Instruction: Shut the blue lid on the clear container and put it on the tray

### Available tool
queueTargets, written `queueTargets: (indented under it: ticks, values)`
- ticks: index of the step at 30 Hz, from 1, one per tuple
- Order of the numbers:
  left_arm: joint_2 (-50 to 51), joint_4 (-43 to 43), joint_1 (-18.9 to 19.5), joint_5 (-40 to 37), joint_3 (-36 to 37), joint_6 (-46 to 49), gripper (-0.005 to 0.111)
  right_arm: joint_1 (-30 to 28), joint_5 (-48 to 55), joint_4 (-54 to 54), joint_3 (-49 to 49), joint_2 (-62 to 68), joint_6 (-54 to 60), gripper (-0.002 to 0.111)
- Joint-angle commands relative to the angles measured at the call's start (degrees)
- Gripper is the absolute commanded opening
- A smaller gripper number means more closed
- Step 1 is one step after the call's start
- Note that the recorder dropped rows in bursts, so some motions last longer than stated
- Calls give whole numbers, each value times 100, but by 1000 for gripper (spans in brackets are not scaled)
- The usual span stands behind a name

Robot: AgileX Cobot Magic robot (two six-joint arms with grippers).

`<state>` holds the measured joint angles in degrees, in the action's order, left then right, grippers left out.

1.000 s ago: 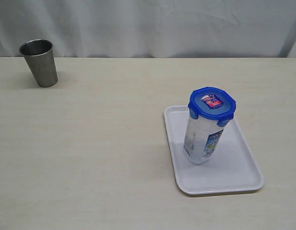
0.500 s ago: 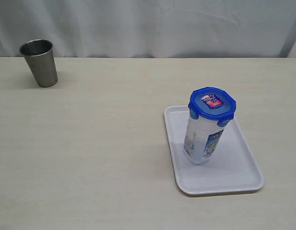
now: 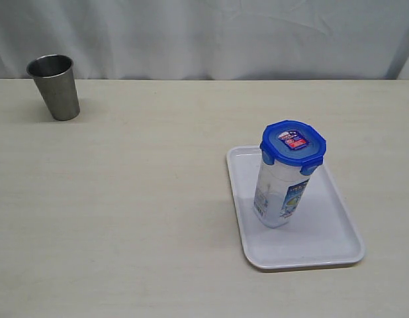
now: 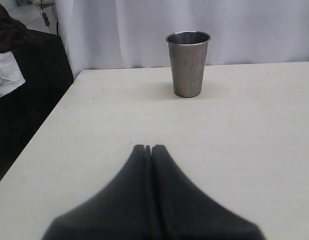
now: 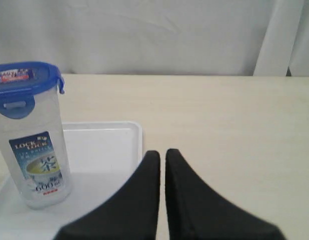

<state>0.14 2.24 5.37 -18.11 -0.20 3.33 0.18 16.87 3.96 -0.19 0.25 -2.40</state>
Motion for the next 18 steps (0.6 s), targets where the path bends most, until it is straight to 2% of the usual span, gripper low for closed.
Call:
queueTargets:
  ticks: [1,18]
  values:
    - [-14,3,24,35,20,9,0,3,231,-23,19,-25,-19,4]
    - [-14,3,24,35,20,9,0,3,271,-48,19,-25,-19,4]
